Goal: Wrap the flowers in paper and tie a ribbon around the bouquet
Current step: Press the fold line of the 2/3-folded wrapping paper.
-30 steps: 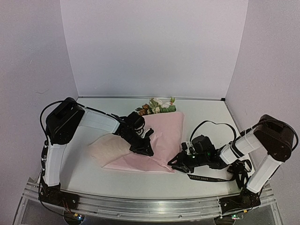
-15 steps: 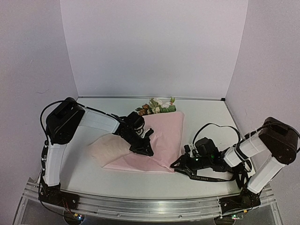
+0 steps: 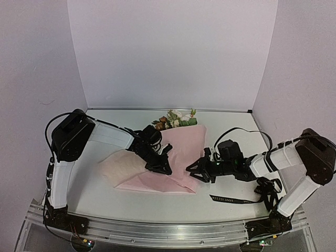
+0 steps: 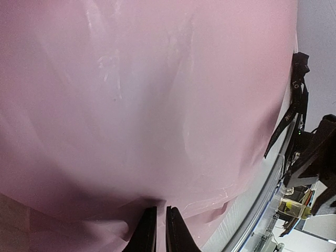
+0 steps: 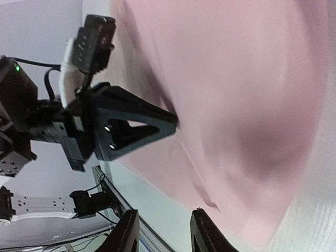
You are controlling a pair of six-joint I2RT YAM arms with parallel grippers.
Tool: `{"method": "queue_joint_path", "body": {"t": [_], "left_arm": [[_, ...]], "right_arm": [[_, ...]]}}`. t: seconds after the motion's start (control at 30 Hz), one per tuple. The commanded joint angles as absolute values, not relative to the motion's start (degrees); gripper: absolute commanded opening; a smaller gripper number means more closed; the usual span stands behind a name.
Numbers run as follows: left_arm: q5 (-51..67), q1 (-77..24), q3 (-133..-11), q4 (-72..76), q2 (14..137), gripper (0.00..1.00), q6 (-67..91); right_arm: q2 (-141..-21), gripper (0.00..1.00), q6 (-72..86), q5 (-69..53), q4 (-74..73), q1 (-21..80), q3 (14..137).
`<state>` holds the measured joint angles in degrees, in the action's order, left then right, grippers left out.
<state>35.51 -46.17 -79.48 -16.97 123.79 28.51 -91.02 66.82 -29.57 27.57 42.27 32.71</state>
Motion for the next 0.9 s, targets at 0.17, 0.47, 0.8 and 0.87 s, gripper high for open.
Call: {"method": "queue_joint_path", "body": {"t": [0.17, 0.47, 0.8, 0.87], "left_arm": [[31.68, -45.74, -79.45, -21.52, 125.67, 0.08, 26.99], [31.71, -45.46, -79.41, -21.83, 125.99, 0.08, 26.63], [31.88, -45.33, -80.40, -23.00, 126.80, 0.08, 25.99], [31.87, -45.27, -80.53, -23.17, 126.93, 0.08, 25.83]], "right_arm": [[-100.01, 0.31, 70.78, -31.06, 34.91, 39.12, 34.20], [-102.41, 0.30, 71.33, -28.91, 37.05, 35.99, 31.56], [-108.34, 0.30, 75.47, -27.02, 41.35, 31.54, 35.60], [-109.16, 0.30, 75.83, -26.39, 41.64, 30.59, 36.52]]}}
